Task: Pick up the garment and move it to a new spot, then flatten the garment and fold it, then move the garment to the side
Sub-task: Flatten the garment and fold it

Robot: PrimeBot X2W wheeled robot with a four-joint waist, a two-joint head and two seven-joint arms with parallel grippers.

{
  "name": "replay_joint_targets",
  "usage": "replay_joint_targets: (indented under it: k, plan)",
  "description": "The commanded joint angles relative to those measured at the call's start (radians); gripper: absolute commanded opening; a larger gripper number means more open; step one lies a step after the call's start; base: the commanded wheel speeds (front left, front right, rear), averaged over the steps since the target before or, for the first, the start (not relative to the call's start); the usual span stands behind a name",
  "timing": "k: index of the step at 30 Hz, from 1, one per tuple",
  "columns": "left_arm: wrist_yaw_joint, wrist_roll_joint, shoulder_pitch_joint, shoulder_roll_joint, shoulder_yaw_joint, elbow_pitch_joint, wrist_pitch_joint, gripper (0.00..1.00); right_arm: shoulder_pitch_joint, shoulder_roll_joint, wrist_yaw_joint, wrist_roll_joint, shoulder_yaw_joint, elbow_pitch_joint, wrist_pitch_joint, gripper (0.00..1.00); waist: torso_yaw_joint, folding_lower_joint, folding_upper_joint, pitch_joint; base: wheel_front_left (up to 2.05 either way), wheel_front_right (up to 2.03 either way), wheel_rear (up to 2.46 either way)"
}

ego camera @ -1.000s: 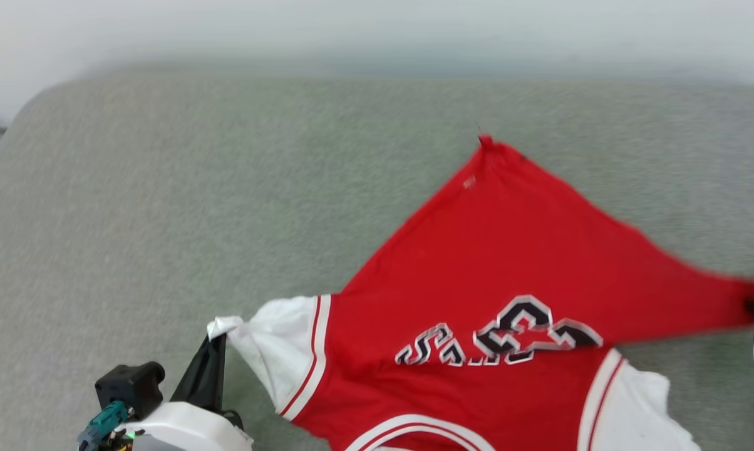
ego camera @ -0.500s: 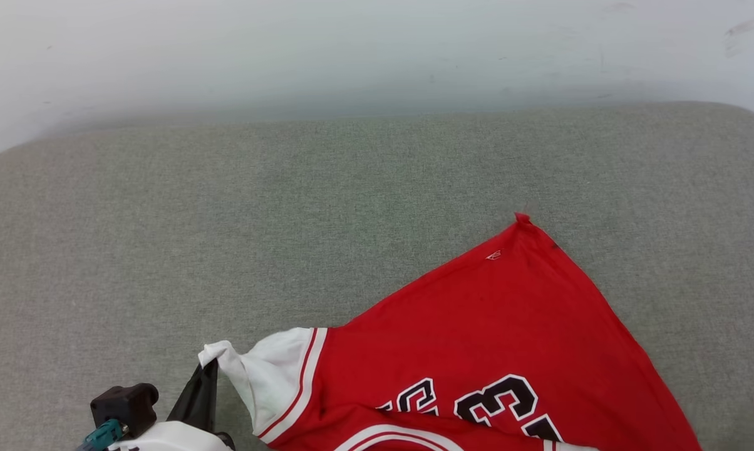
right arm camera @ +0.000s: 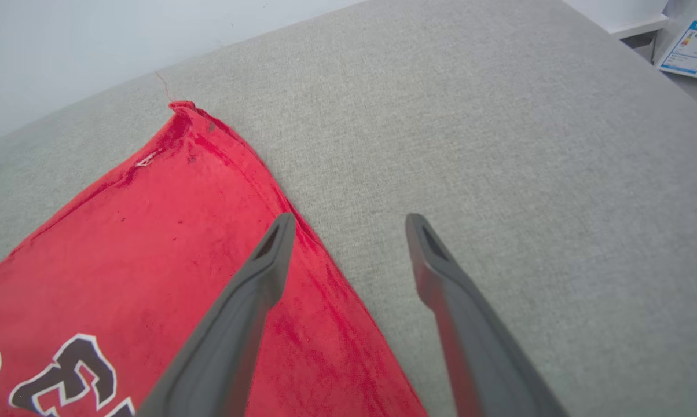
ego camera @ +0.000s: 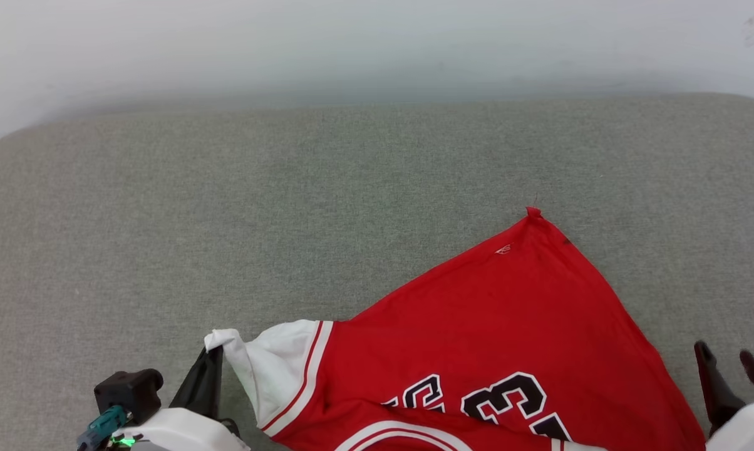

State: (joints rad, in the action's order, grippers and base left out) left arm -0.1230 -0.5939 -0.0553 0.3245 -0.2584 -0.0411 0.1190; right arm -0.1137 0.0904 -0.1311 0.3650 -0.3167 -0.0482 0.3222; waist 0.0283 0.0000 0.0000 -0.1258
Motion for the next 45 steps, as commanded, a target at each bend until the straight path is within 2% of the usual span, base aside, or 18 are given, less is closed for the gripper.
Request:
replay_joint_targets:
  k: [1, 4, 9, 12, 18, 23, 29, 33, 36, 37, 38, 39, 40, 45]
  plan:
    - [0.001, 0.006, 0.019, 0.000, -0.006, 0.004, 0.006, 0.00, 0.027, 0.011, 0.001, -0.005, 0.018, 0.016, -0.042, 1.00, -0.009, 0.0000, 0.0000, -0.014, 0.00, 0.00, 0.00]
    - [0.005, 0.012, 0.042, -0.007, -0.014, 0.009, 0.011, 0.00, 0.092, 0.032, 0.001, 0.004, 0.050, 0.053, -0.102, 1.00, -0.023, 0.0000, 0.0000, -0.038, 0.00, 0.00, 0.00]
    - [0.009, 0.028, 0.090, -0.019, -0.034, 0.032, 0.019, 0.00, 0.230, 0.081, 0.001, 0.012, 0.103, 0.125, -0.114, 1.00, -0.052, 0.0000, 0.0000, -0.096, 0.00, 0.00, 0.00]
    - [0.016, 0.035, 0.118, -0.029, -0.046, 0.042, 0.024, 0.00, 0.334, 0.142, 0.001, 0.027, 0.158, 0.180, -0.042, 1.00, -0.069, 0.0000, 0.0000, -0.130, 0.00, 0.00, 0.00]
    - [0.031, 0.049, 0.168, -0.041, -0.076, 0.059, 0.030, 0.00, 0.530, 0.273, 0.001, 0.074, 0.299, 0.268, 0.230, 1.00, -0.115, 0.0000, 0.0000, -0.185, 0.00, 0.00, 0.00]
    - [0.044, 0.056, 0.219, -0.062, -0.097, 0.065, 0.039, 0.00, 0.641, 0.347, 0.001, 0.113, 0.401, 0.296, 0.428, 1.00, -0.160, 0.0000, 0.0000, -0.234, 0.00, 0.00, 0.00]
    - [0.057, 0.058, 0.261, -0.075, -0.106, 0.052, 0.055, 0.00, 0.742, 0.393, 0.001, 0.140, 0.529, 0.336, 0.492, 1.00, -0.185, 0.0000, 0.0000, -0.291, 0.00, 0.00, 0.00]
    - [0.063, 0.053, 0.272, -0.080, -0.109, 0.040, 0.063, 0.00, 0.758, 0.397, 0.001, 0.167, 0.581, 0.402, 0.529, 1.00, -0.190, 0.0000, 0.0000, -0.311, 0.00, 0.00, 0.00]
    - [0.067, 0.048, 0.278, -0.084, -0.111, 0.025, 0.071, 0.00, 0.743, 0.398, 0.001, 0.198, 0.620, 0.485, 0.606, 1.00, -0.196, 0.0000, 0.0000, -0.320, 0.00, 0.00, 0.00]
    - [0.068, 0.046, 0.280, -0.085, -0.110, 0.022, 0.073, 0.00, 0.741, 0.395, 0.001, 0.206, 0.621, 0.500, 0.623, 0.60, -0.196, 0.0000, 0.0000, -0.320, 0.00, 0.00, 0.00]
    - [0.068, 0.046, 0.281, -0.085, -0.110, 0.020, 0.074, 0.00, 0.742, 0.394, 0.001, 0.209, 0.626, 0.507, 0.631, 0.14, -0.196, 0.0000, 0.0000, -0.319, 0.00, 0.00, 0.00]
    - [0.068, 0.046, 0.281, -0.085, -0.110, 0.020, 0.074, 0.00, 0.742, 0.394, 0.001, 0.209, 0.626, 0.507, 0.631, 0.14, -0.196, 0.0000, 0.0000, -0.319, 0.00, 0.00, 0.00]
    - [0.070, 0.045, 0.282, -0.085, -0.110, 0.016, 0.076, 0.00, 0.746, 0.394, 0.001, 0.214, 0.628, 0.513, 0.636, 0.00, -0.196, 0.0000, 0.0000, -0.317, 0.00, 0.00, 0.00]
    - [0.073, 0.039, 0.290, -0.072, -0.102, -0.001, 0.079, 0.00, 0.782, 0.396, 0.001, 0.214, 0.624, 0.508, 0.605, 0.00, -0.188, 0.0000, 0.0000, -0.283, 0.00, 0.00, 0.00]
